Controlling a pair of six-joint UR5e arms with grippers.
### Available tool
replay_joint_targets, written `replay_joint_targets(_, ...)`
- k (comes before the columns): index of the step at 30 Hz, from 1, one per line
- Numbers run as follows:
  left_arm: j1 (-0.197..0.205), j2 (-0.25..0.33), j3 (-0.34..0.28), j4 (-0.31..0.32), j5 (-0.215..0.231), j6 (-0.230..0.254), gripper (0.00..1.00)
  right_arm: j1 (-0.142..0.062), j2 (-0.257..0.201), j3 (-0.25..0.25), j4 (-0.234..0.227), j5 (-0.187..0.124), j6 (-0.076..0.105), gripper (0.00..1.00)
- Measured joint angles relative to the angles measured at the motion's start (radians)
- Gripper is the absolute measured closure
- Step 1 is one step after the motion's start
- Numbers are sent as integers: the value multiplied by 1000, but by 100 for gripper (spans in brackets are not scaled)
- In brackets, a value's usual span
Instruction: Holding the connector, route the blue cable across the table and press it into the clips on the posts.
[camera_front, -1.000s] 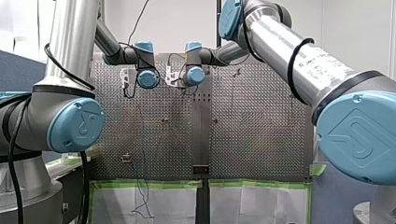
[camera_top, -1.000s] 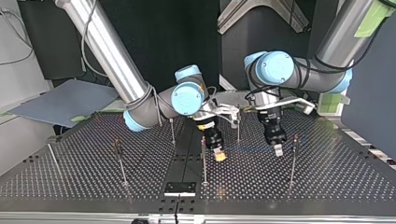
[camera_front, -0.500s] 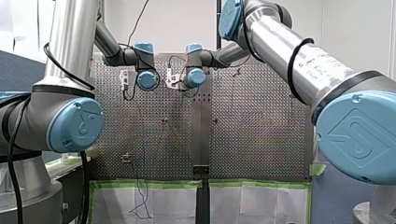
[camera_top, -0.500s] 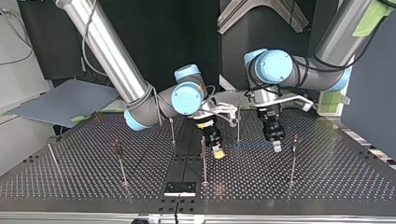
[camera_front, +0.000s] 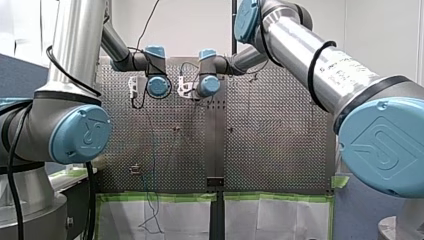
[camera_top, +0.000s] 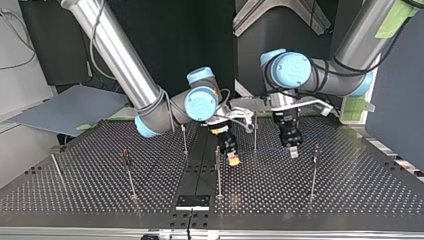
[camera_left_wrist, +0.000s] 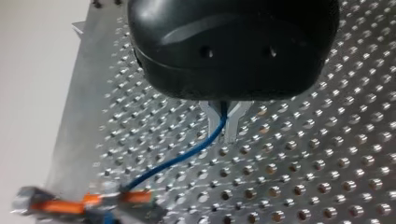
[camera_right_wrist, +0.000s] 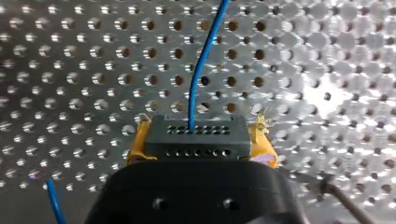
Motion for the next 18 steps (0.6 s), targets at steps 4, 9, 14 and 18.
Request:
replay_joint_targets(4,-6,0,-24,-4,-1,4,100,0,0,19,0,0,0,100)
replay_joint_targets(9,-10,0,-61,-4,-2,8,100,0,0,37,1,-1,0,100)
replay_joint_targets(14,-14,0,-102,-3,0,16,100,2,-1,59,3,-1,-3,100)
replay_joint_targets(18,-18,0,-135,-2,3,25,100,5,-1,88,5,-1,-18,100)
